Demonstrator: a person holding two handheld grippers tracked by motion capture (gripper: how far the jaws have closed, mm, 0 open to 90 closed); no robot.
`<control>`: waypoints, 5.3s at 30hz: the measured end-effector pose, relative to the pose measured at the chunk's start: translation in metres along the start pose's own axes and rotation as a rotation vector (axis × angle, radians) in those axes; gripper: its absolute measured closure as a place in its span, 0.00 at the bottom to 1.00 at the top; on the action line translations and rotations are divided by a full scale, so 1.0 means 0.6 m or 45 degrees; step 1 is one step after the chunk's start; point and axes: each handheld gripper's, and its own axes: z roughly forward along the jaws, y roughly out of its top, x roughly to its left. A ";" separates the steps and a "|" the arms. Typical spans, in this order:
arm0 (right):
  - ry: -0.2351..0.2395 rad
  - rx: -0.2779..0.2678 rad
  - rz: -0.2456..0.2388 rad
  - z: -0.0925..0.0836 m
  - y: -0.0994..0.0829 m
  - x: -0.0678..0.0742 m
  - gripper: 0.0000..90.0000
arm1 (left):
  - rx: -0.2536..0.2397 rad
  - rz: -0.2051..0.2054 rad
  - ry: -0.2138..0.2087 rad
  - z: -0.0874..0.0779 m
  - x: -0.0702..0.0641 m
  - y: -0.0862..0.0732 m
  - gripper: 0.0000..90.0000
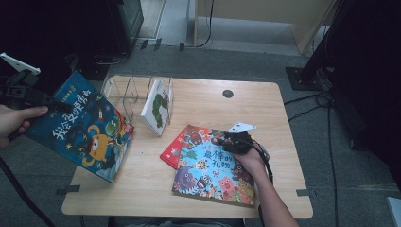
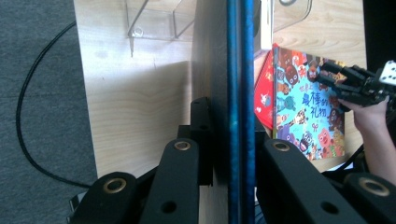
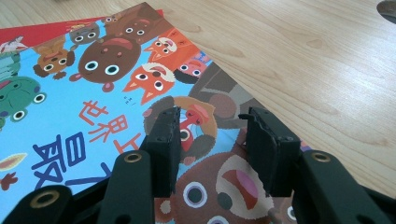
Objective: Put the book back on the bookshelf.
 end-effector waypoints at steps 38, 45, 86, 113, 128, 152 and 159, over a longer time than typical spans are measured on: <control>-0.023 0.026 -0.029 -0.024 -0.016 0.026 0.59 | -0.164 -0.080 0.029 0.036 0.028 0.154 0.91; -0.022 -0.002 -0.030 -0.027 -0.024 0.028 0.57 | -0.161 -0.075 0.013 0.052 0.035 0.169 0.91; 0.008 -0.043 0.084 -0.035 -0.025 -0.004 0.57 | -0.214 -0.007 -0.035 0.052 0.042 -0.007 0.54; -0.022 -0.027 0.169 -0.050 -0.024 -0.038 0.58 | -0.143 0.261 -0.098 0.243 -0.061 -0.151 0.50; -0.117 -0.013 0.180 -0.081 -0.056 -0.051 0.62 | -0.071 0.433 -0.135 0.369 -0.120 -0.131 0.54; -0.265 0.011 0.271 -0.141 -0.111 -0.071 0.90 | 0.023 0.567 -0.231 0.467 -0.165 -0.131 0.86; -0.237 0.096 0.334 -0.138 -0.118 -0.079 1.00 | 0.025 0.584 -0.261 0.476 -0.167 -0.142 0.95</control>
